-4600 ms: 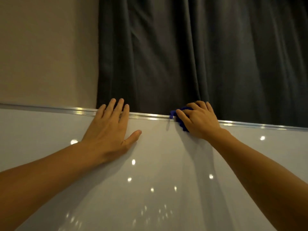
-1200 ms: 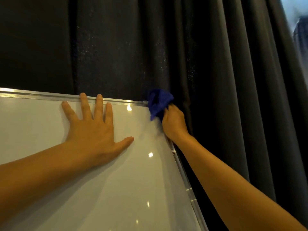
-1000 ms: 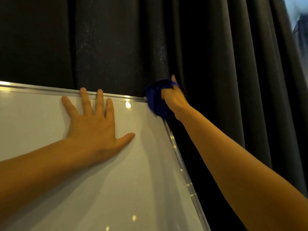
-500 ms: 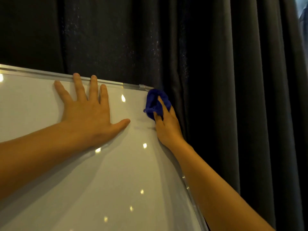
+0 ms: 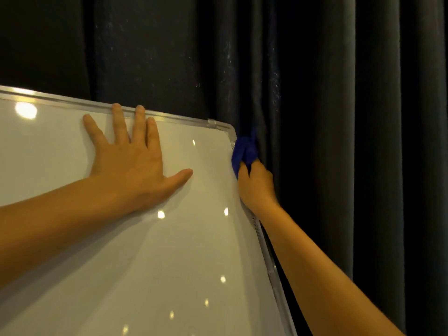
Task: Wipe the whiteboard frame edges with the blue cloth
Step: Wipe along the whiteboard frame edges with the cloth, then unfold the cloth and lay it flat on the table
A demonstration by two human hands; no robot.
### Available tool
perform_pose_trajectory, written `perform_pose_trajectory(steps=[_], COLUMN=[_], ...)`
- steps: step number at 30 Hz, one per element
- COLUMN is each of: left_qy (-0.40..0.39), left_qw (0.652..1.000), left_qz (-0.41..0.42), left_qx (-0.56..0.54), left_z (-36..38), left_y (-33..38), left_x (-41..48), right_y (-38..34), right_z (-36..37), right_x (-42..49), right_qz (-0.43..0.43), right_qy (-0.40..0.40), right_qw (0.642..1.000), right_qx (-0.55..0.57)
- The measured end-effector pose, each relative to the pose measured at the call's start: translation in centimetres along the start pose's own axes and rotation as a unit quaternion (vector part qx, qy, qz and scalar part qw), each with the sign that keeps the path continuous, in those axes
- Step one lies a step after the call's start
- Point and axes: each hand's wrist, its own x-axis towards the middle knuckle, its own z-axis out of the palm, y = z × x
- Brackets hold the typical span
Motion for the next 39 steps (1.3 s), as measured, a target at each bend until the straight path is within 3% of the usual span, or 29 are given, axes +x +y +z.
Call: perform_pose_trajectory(steps=[2,5,10,13,16,20,22,24,26,27,28,31,33,35,37,39], left_qy=[0.008,0.009,-0.016,-0.044,-0.069,-0.117,-0.136,-0.203,-0.310,-0.350,-0.367,-0.380,-0.443,-0.513,-0.553,-0.573], left_qw=[1.000,0.999,0.996,0.992,0.969,0.896,0.862,0.794,0.654,0.593,0.561,0.510,0.415,0.324,0.331,0.374], left_qz=[0.003,0.030,0.085,0.113,0.224,0.383,0.363,0.279,0.158,0.098,0.048,-0.067,-0.158,-0.195,-0.144,-0.078], left_qx=[-0.008,-0.022,-0.022,-0.036,-0.078,-0.193,-0.326,-0.501,-0.671,-0.718,-0.741,-0.769,-0.779,-0.770,-0.751,-0.725], left_z=[-0.1,-0.4,-1.1,-3.1,-4.8,-7.0,-7.8,-8.7,-10.5,-11.4,-12.1,-13.7,-14.6,-15.3,-15.8,-16.5], left_y=[0.5,2.0,5.9,7.5,8.9,10.9,11.7,12.5,13.3,13.9,14.6,16.2,17.2,18.2,20.1,22.2], left_x=[-0.3,-1.5,-5.8,-9.3,-14.7,-24.4,-27.8,-30.5,-32.6,-33.4,-34.3,-36.2,-37.5,-38.7,-40.3,-41.7], right_y=[2.2,4.1,5.5,5.3,4.4,1.3,-1.1,-3.8,-5.8,-6.1,-6.2,-5.1,-3.8,-2.5,-1.0,0.5], right_z=[-1.6,-4.4,-7.9,-9.9,-12.2,-15.2,-16.6,-17.6,-18.2,-18.7,-19.2,-21.5,-23.4,-25.4,-28.2,-31.5], right_x=[-4.4,-11.3,-19.4,-23.5,-27.6,-30.7,-31.6,-33.3,-35.6,-36.9,-38.0,-40.6,-42.2,-43.6,-45.0,-46.1], right_qz=[0.028,0.012,0.064,0.129,0.170,0.091,0.047,0.109,0.242,0.304,0.354,0.459,0.490,0.504,0.506,0.508], right_qy=[0.007,-0.023,-0.077,-0.092,-0.156,-0.207,-0.157,-0.079,-0.052,-0.053,-0.054,-0.061,-0.072,-0.080,-0.102,-0.124], right_qw=[0.999,0.998,0.985,0.967,0.926,0.862,0.890,0.959,0.969,0.949,0.925,0.857,0.824,0.803,0.796,0.794], right_qx=[0.025,-0.054,-0.142,-0.199,-0.300,-0.453,-0.425,-0.249,-0.022,0.067,0.127,0.225,0.275,0.306,0.315,0.311])
